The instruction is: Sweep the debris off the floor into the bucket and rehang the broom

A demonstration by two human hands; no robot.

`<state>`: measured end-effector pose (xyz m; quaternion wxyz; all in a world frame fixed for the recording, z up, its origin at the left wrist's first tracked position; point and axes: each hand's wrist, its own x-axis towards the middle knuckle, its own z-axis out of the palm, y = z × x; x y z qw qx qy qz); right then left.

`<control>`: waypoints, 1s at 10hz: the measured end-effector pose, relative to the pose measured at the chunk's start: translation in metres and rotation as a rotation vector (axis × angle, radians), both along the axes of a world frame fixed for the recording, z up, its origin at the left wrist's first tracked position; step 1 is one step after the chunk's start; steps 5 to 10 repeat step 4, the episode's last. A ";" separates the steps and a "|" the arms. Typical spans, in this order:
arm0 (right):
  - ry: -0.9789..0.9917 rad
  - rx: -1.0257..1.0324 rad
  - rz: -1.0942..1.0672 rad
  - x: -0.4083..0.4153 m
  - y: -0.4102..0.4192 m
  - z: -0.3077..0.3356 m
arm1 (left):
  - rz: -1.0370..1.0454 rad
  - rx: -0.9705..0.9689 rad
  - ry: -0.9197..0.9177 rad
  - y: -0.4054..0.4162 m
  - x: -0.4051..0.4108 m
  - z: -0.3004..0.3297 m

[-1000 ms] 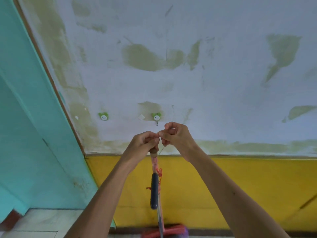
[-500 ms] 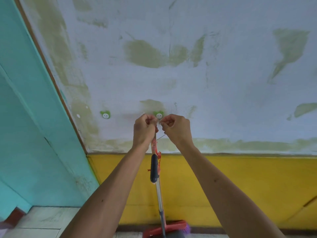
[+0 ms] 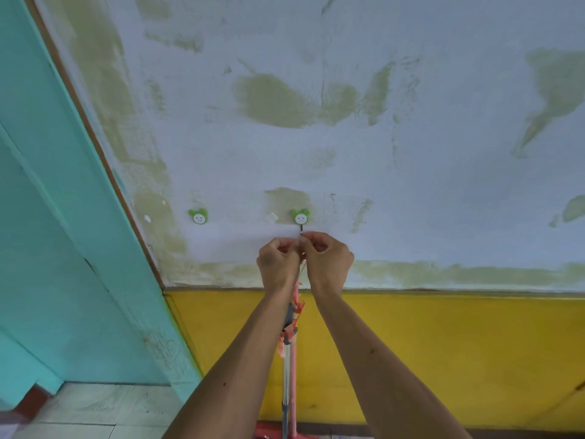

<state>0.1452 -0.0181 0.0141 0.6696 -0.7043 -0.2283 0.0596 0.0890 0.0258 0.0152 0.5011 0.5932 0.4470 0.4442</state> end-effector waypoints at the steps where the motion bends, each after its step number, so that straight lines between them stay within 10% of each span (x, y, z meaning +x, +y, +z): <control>1: 0.005 -0.052 0.028 0.001 -0.003 0.006 | -0.065 0.058 0.023 0.002 -0.005 0.000; 4: -0.134 0.043 0.131 -0.015 -0.096 0.089 | -0.459 0.257 0.484 -0.007 -0.043 0.022; 10: -0.134 0.043 0.131 -0.015 -0.096 0.089 | -0.459 0.257 0.484 -0.007 -0.043 0.022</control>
